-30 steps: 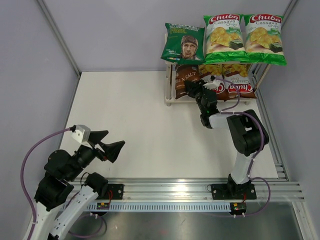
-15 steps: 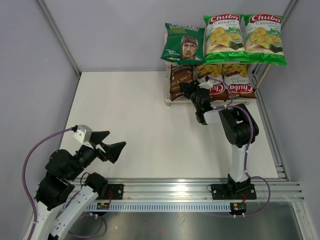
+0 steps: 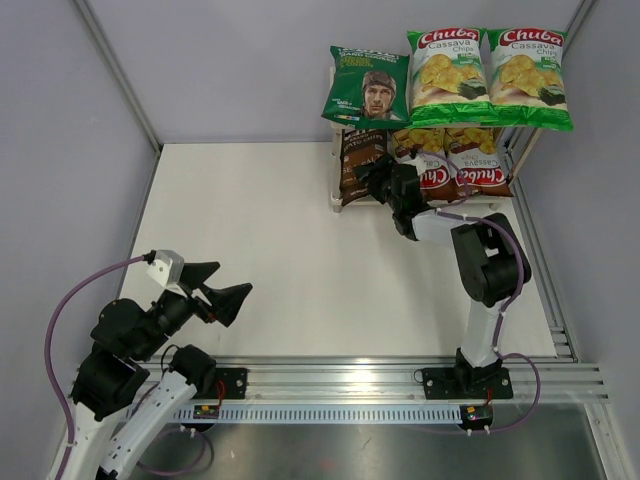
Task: Place and organize the chips bags onto the shelf
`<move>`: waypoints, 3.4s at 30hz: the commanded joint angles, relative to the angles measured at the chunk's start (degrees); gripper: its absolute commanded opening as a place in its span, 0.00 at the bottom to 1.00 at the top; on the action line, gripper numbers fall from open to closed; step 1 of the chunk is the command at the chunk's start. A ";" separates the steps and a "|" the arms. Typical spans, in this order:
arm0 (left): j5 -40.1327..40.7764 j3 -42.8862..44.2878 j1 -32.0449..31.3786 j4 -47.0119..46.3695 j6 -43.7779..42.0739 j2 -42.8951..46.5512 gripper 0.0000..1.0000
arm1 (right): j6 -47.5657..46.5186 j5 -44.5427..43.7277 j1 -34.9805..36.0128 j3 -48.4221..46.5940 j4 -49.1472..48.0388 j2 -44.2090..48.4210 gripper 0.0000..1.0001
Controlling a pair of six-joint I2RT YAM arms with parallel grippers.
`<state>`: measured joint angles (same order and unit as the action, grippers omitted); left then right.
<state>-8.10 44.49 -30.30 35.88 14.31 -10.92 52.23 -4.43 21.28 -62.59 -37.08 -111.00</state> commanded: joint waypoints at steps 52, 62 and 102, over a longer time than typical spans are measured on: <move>15.72 2.00 1.65 0.24 1.86 -5.34 0.99 | -5.99 -5.06 -2.29 -3.07 43.93 18.97 0.88; 19.44 2.88 15.00 2.45 4.24 -14.92 0.99 | -16.09 -4.99 -2.29 3.69 50.96 36.61 0.99; 20.14 -0.90 17.74 1.30 -1.74 -8.24 0.99 | -41.15 -11.57 -2.21 0.45 89.55 80.33 0.99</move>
<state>10.74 42.63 -12.51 39.22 13.45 -19.92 12.38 -14.37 19.33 -62.43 53.25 -30.22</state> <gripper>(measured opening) 0.988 0.993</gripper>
